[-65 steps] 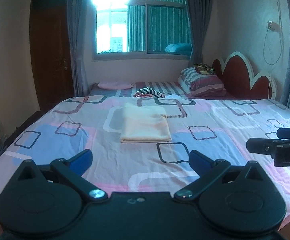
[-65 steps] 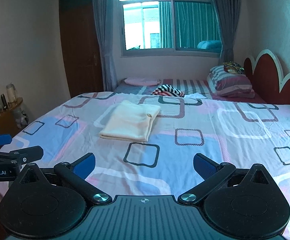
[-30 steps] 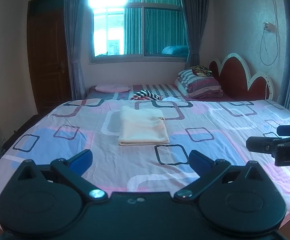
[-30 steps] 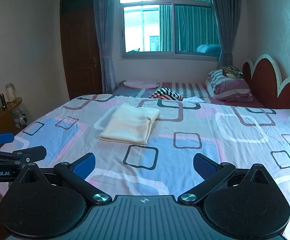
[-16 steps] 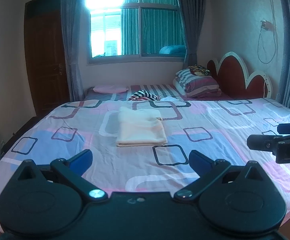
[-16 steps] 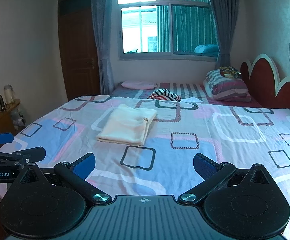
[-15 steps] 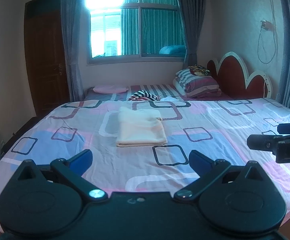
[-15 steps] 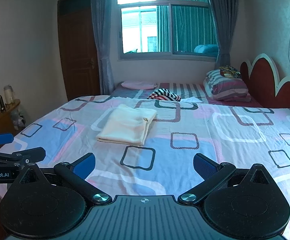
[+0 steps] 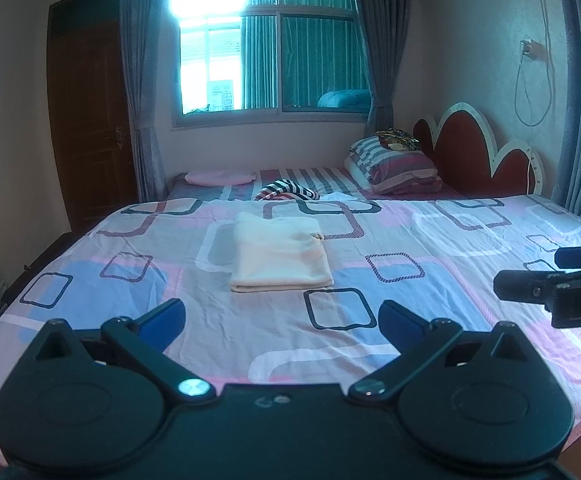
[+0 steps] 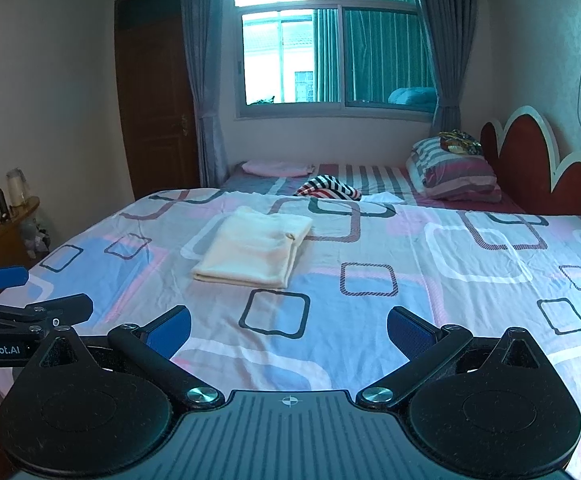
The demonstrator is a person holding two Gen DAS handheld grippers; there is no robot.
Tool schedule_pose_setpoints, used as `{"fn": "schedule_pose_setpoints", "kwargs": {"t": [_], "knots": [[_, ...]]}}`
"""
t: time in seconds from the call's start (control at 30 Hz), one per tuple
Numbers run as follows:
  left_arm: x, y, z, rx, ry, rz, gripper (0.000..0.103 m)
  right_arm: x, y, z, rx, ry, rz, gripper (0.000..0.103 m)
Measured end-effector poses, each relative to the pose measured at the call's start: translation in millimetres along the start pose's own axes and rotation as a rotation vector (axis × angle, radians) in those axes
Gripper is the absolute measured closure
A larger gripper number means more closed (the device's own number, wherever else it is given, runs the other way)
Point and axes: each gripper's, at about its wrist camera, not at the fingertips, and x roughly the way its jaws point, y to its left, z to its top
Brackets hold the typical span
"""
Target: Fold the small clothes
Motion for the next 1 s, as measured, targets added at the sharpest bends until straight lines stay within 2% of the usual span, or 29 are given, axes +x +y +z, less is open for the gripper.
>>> {"fn": "schedule_pose_setpoints", "kwargs": {"t": [1.0], "knots": [[-0.4,1.5,0.3,-0.001,-0.011,-0.005,0.001,4.0,-2.1,-3.7,-0.017,0.002,0.016,0.0]]}}
